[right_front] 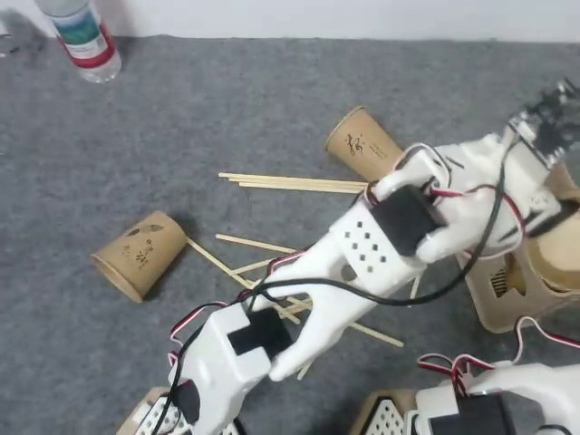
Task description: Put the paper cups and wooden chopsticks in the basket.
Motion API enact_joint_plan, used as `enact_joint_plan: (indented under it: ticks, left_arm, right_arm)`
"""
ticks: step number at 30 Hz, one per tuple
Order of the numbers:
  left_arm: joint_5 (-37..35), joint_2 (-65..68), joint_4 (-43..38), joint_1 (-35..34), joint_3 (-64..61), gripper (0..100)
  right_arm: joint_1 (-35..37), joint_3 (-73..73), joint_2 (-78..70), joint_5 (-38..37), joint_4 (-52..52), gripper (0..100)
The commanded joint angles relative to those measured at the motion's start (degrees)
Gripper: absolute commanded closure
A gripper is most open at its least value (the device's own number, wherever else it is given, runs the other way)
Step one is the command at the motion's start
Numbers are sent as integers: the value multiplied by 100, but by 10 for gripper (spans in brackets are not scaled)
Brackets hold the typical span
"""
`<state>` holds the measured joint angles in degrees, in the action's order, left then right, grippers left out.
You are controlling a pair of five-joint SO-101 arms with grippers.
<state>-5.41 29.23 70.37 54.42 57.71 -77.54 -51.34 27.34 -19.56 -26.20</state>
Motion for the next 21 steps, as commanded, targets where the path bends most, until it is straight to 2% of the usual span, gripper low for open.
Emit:
enact_joint_plan:
  ticks: [1,6,12,17,19,21]
  left_arm:
    - [-70,26,-527,-35,189,783]
    - [-88,440,-932,18,233,808]
    - [-53,501,-826,220,444,823]
    - [-35,-53,448,-360,1569,821]
    - [141,-246,1108,-756,1921,820]
    - [316,-422,1732,-1143,2114,820]
  right_arm:
    - [75,9,48,-79,-84,992]
    - [75,9,48,-79,-75,992]
    - [154,-237,101,-70,-119,992]
    - [453,-114,163,-114,48,991]
    - [646,229,321,-114,927,961]
    - [892,826,488,-114,2281,913]
